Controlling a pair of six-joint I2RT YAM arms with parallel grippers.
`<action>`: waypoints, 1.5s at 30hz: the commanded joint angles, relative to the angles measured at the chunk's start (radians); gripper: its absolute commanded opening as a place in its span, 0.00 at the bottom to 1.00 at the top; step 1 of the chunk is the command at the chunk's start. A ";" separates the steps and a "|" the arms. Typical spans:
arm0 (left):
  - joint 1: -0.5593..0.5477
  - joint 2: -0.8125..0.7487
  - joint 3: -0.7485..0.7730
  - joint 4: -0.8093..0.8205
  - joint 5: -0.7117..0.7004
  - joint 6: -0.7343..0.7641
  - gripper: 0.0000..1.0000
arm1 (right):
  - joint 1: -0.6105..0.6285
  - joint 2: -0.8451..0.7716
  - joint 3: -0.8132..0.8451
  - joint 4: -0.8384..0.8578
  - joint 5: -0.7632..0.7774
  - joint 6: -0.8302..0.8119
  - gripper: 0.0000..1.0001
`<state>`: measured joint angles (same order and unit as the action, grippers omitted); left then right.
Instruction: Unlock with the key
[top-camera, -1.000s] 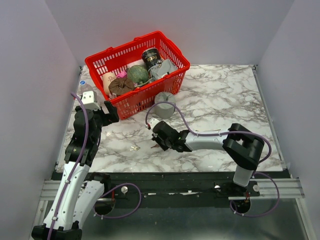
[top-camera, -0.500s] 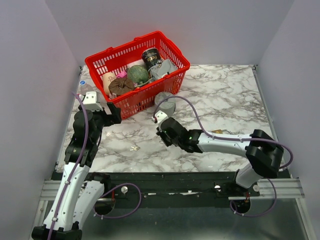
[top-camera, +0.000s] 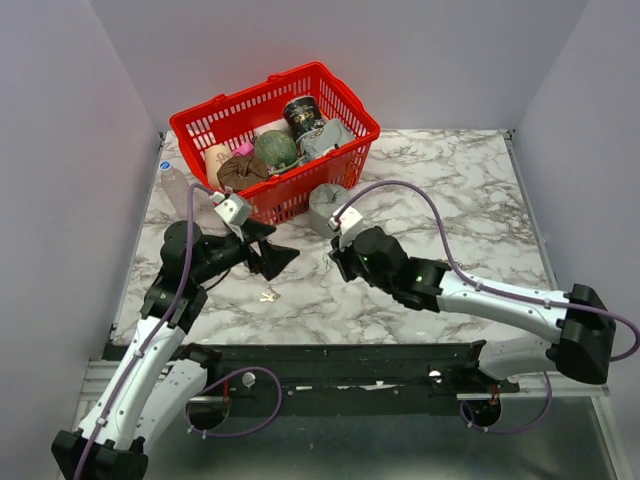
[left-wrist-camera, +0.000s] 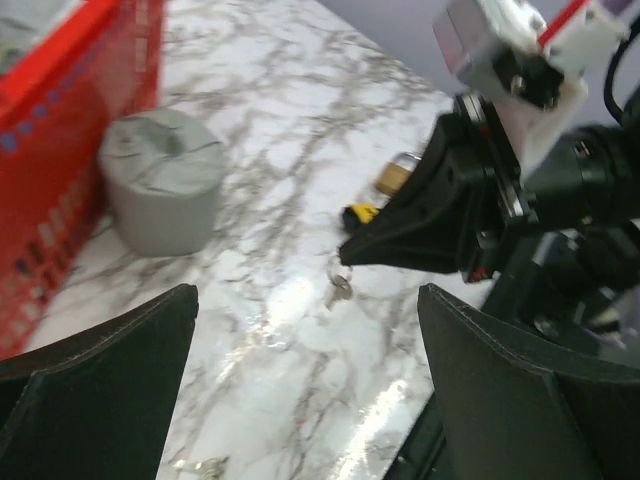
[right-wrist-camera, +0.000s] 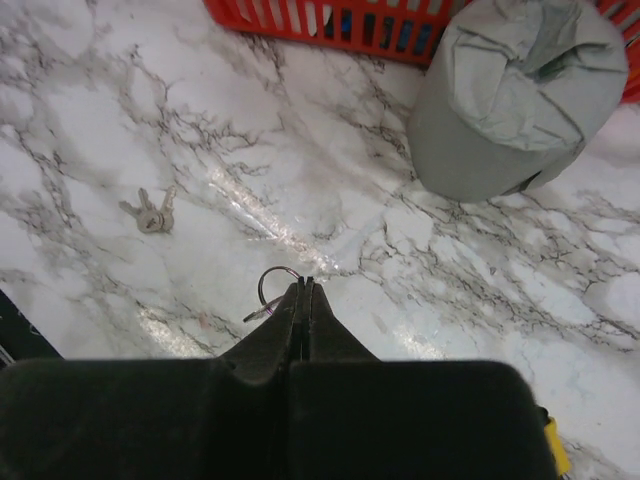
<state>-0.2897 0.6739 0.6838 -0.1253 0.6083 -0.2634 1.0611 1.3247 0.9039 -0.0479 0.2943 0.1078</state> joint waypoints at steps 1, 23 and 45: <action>-0.077 0.068 0.000 0.121 0.212 -0.037 0.99 | 0.004 -0.128 0.010 0.003 0.009 -0.025 0.01; -0.318 0.363 0.164 0.351 0.369 -0.096 0.99 | -0.069 -0.394 0.073 0.039 -0.351 0.061 0.01; -0.325 0.354 0.111 0.446 0.346 -0.131 0.57 | -0.075 -0.369 0.055 0.109 -0.334 0.089 0.01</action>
<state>-0.6109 1.0397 0.8070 0.2935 0.9569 -0.4118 0.9928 0.9573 0.9600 0.0441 -0.0692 0.1864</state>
